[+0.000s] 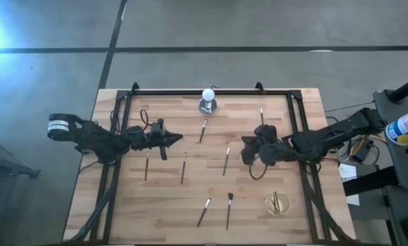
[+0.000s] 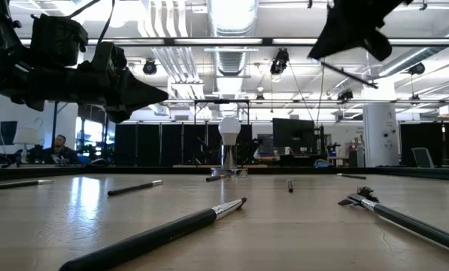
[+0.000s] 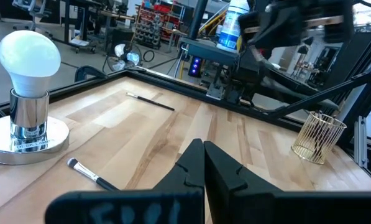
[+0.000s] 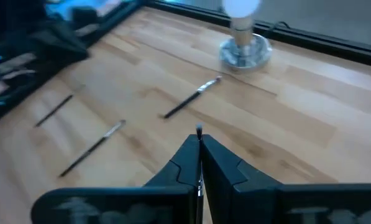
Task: Pick & Place Makeup Supplies
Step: Put the silver makeup brush into the gold makeup holder
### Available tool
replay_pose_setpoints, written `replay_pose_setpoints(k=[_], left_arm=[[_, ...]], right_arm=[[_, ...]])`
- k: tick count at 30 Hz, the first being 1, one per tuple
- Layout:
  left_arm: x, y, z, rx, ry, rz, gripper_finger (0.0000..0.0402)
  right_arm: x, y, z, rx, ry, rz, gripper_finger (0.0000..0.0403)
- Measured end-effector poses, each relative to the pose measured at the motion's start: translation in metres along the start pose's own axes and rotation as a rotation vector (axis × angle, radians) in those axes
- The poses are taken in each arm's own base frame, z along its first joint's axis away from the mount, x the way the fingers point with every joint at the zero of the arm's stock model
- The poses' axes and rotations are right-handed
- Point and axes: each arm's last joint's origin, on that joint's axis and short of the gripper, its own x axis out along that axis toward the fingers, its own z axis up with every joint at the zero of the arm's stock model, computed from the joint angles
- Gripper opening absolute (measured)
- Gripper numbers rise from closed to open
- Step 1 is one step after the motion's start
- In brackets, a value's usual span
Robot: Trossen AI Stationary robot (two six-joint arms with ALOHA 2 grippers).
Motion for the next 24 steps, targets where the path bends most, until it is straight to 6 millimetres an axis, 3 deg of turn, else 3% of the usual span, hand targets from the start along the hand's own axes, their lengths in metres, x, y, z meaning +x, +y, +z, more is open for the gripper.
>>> replay_pose_setpoints(k=[10,24], left_arm=[[0.000,0.000,0.000,0.001,0.000,0.000,0.0000],[0.000,0.000,0.000,0.000,0.002,0.001,0.0000]], right_arm=[[-0.037,0.022,-0.008,-0.020,-0.070,0.080,0.0008],[-0.071,0.045,-0.041,0.065,0.008,0.217,0.0008]])
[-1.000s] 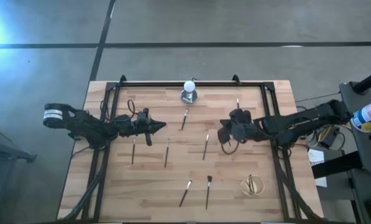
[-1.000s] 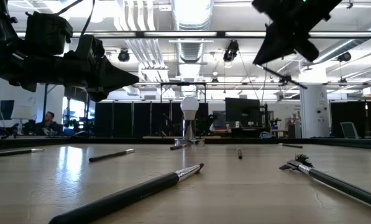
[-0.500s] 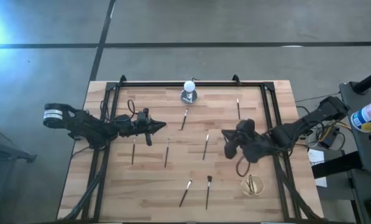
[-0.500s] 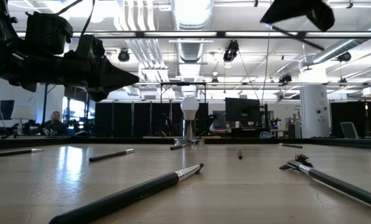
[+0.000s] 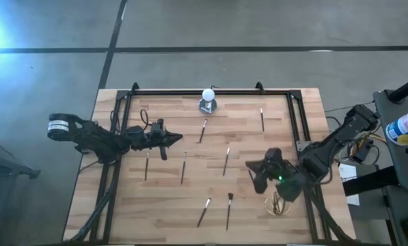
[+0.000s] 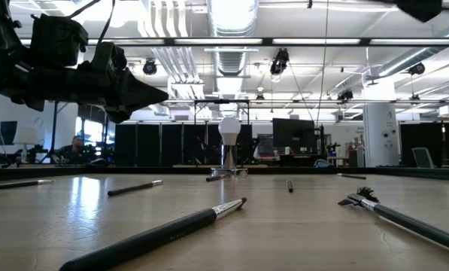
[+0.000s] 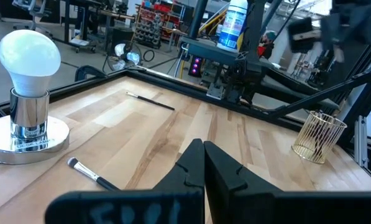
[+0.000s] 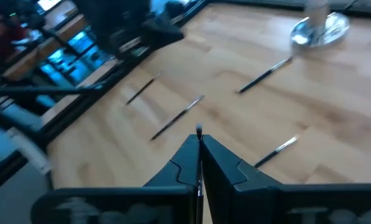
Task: Pick & Place Makeup Supplies
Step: Put the silver makeup brush into the gold makeup holder
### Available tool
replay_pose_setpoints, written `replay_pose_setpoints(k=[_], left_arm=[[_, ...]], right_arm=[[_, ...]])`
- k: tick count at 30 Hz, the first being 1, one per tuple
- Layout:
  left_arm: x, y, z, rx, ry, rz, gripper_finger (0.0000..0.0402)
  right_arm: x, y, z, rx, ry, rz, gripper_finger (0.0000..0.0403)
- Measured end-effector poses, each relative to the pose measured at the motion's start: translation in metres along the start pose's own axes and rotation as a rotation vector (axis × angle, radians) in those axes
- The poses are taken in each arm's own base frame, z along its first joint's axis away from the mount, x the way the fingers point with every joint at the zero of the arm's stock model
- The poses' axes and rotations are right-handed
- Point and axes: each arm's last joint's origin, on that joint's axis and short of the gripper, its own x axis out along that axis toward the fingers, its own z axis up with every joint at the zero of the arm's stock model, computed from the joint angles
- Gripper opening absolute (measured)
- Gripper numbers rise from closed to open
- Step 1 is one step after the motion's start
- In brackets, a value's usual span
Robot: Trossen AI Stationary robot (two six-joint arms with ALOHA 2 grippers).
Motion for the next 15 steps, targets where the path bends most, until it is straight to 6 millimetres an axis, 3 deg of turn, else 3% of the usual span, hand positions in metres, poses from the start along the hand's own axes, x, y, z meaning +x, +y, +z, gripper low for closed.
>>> replay_pose_setpoints(k=[6,15], left_arm=[[0.000,0.000,0.000,-0.001,0.000,0.000,0.0000],[0.000,0.000,0.000,-0.002,0.000,0.000,0.0000]], right_arm=[[-0.018,0.015,-0.018,-0.038,0.037,0.023,0.0008],[-0.051,0.012,-0.046,-0.142,0.107,-0.093,0.0008]])
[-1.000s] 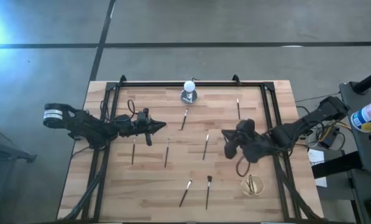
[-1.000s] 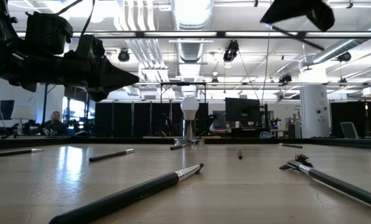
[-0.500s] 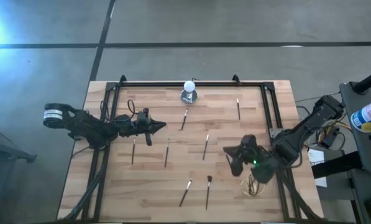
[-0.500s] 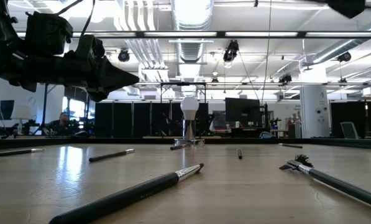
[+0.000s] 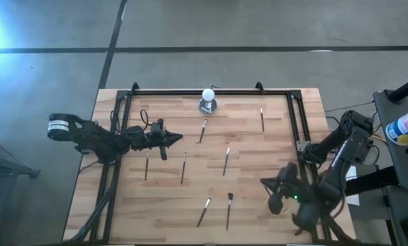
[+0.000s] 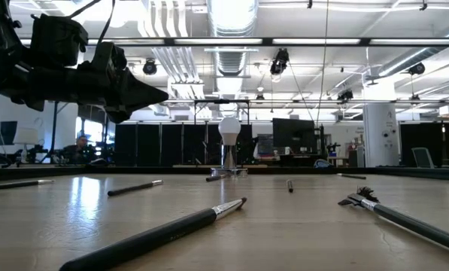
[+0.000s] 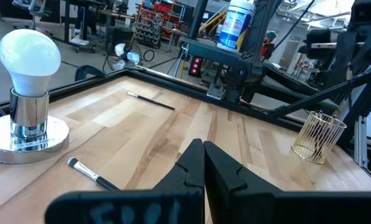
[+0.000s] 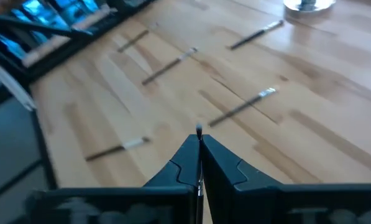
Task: Pick & Place Makeup Supplies
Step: Put the silver makeup brush into the gold makeup holder
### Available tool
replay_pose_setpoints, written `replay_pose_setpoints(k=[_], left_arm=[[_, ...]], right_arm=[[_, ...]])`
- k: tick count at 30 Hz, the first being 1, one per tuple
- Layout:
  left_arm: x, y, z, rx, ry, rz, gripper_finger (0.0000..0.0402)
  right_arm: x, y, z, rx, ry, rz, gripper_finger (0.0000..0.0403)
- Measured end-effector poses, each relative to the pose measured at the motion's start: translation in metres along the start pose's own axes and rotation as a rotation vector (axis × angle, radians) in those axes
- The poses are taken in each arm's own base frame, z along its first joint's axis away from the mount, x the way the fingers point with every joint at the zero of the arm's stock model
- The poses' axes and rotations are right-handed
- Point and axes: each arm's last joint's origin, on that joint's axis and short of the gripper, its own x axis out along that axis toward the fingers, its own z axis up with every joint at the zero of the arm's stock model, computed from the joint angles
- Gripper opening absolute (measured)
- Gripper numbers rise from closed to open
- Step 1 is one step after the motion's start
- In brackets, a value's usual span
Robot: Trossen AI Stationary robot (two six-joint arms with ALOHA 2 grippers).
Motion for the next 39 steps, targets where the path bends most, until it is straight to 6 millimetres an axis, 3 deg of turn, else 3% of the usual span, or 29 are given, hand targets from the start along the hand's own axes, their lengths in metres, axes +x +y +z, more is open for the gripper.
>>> replay_pose_setpoints(k=[10,20,28,39], left_arm=[[0.000,0.000,0.000,0.000,0.001,0.000,0.0000],[0.000,0.000,0.000,0.001,0.002,0.000,0.0000],[0.000,0.000,0.000,0.002,0.003,0.001,0.0000],[0.000,0.000,-0.001,0.002,0.007,0.002,0.0000]], right_arm=[[-0.002,-0.010,-0.046,-0.096,-0.001,-0.075,0.0008],[0.002,-0.008,-0.077,-0.194,-0.011,-0.098,0.0008],[0.009,-0.008,-0.090,-0.203,0.040,-0.156,0.0008],[0.007,-0.009,-0.088,-0.177,0.102,-0.173,0.0028]])
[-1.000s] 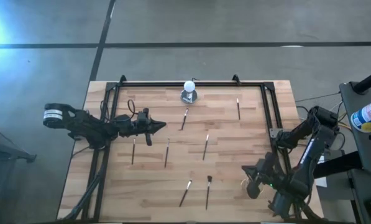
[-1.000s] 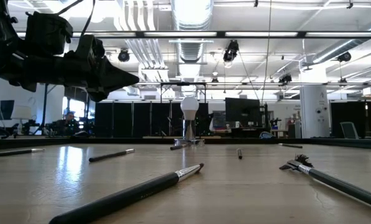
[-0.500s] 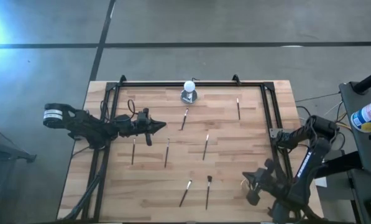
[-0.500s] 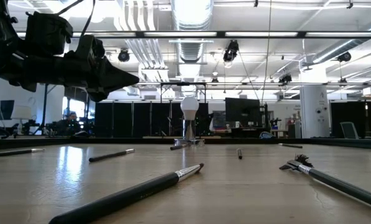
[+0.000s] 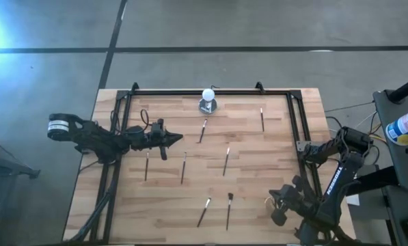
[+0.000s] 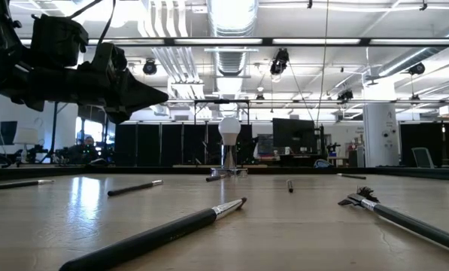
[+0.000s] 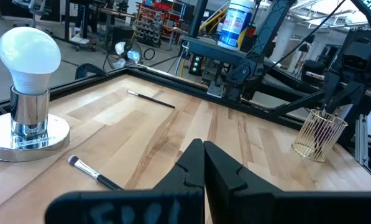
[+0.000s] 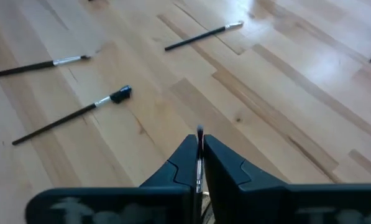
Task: Pick & Place Makeup Supplies
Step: Put the silver makeup brush into the gold makeup holder
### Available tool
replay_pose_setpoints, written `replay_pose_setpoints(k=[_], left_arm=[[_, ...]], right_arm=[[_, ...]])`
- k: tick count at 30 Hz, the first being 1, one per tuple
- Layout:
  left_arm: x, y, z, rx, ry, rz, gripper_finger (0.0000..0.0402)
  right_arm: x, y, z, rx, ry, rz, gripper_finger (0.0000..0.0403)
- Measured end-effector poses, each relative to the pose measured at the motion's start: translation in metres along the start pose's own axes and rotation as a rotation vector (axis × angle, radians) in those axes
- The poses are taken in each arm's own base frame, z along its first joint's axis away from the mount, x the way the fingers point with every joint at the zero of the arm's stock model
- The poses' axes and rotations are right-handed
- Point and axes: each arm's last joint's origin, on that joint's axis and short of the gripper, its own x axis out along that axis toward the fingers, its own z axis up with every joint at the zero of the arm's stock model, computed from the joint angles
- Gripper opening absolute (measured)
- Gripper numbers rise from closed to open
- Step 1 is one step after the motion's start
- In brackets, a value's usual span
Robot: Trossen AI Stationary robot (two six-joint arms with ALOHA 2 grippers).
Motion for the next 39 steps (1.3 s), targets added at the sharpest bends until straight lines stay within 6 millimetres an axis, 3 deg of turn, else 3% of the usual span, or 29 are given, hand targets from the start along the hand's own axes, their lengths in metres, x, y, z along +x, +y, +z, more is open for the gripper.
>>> replay_pose_setpoints(k=[9,19,30,39], left_arm=[[0.000,0.000,0.000,0.003,0.000,0.000,0.0000],[0.000,0.000,0.000,0.008,0.000,0.001,0.0000],[0.003,-0.001,0.001,0.007,0.016,-0.010,0.0000],[0.005,-0.001,0.000,0.007,0.033,-0.008,0.0000]], right_arm=[[-0.005,-0.002,0.007,0.027,0.031,0.013,0.0059],[-0.011,0.009,0.027,0.030,0.056,0.144,0.0011],[0.047,0.018,0.068,-0.122,-0.058,0.321,0.0008],[0.106,-0.013,0.108,-0.164,-0.235,0.539,0.0008]])
